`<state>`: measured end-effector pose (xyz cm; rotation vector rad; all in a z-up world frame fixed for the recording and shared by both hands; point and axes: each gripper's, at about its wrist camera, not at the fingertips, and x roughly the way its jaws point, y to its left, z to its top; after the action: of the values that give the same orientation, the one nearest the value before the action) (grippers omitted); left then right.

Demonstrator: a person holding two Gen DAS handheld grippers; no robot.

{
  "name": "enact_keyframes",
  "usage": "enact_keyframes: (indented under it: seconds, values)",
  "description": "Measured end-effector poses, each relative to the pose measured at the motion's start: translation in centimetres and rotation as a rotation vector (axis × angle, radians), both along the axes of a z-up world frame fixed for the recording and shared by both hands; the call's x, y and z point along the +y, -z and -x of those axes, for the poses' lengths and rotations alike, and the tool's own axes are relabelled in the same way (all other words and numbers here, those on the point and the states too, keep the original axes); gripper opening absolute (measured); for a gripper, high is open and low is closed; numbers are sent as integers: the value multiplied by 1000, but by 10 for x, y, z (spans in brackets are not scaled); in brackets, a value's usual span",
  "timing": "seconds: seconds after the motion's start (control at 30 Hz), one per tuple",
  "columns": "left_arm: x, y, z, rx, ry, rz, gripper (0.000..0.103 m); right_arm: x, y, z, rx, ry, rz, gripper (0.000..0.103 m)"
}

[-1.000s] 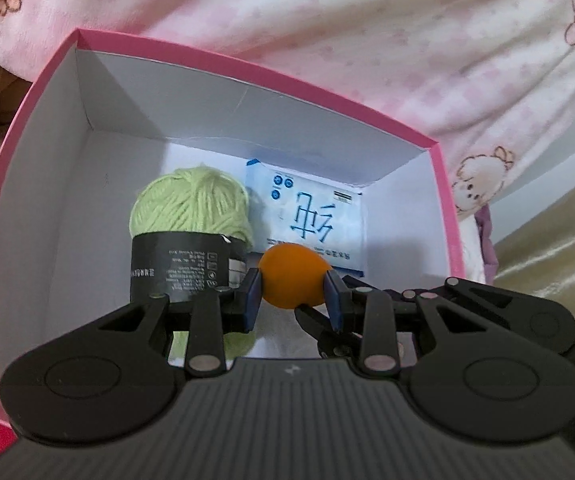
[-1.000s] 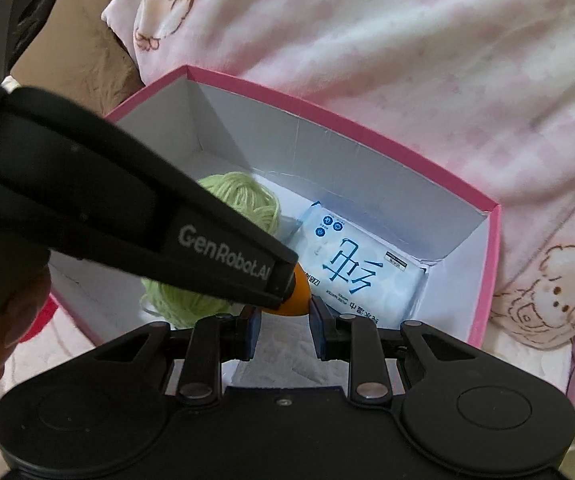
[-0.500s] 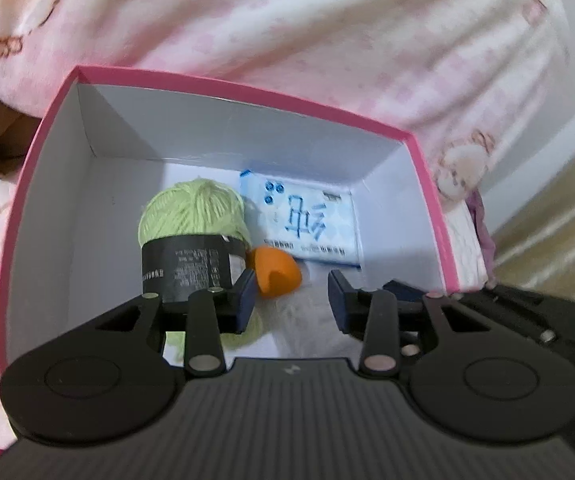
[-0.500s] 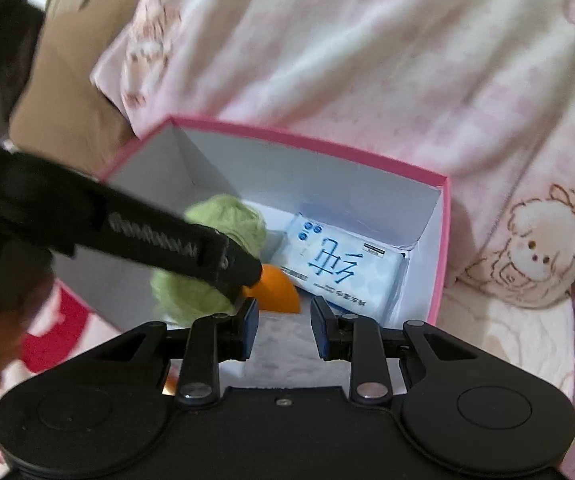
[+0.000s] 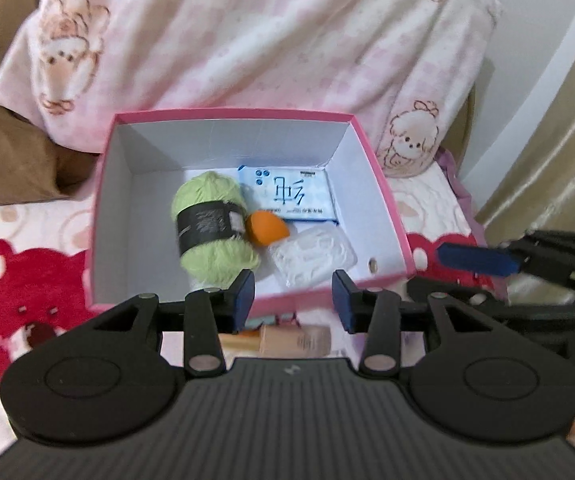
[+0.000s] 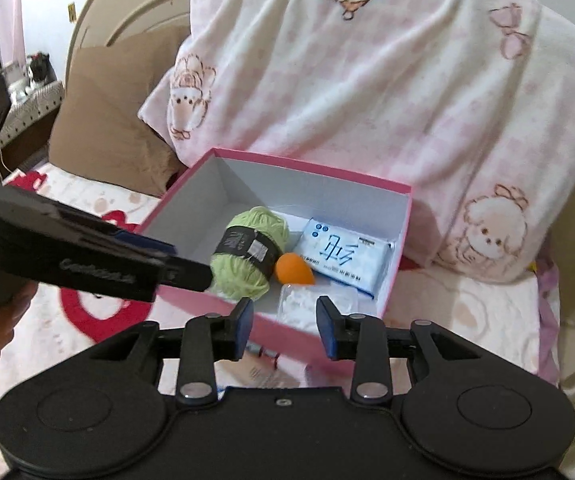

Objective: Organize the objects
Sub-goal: 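Move the left tool back to the white wet-wipe pack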

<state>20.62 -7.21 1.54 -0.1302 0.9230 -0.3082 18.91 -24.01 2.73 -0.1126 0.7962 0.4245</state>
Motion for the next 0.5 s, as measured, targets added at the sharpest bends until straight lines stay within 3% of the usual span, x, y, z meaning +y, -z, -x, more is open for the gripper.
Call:
enact_keyframes:
  seconds: [0.27, 0.5]
  values:
    - [6, -18, 49, -2, 22, -4, 52, -5, -22, 56, -37, -24, -22, 53]
    - [6, -19, 84, 0, 59, 30, 56, 3, -9, 92, 2, -45, -36, 55]
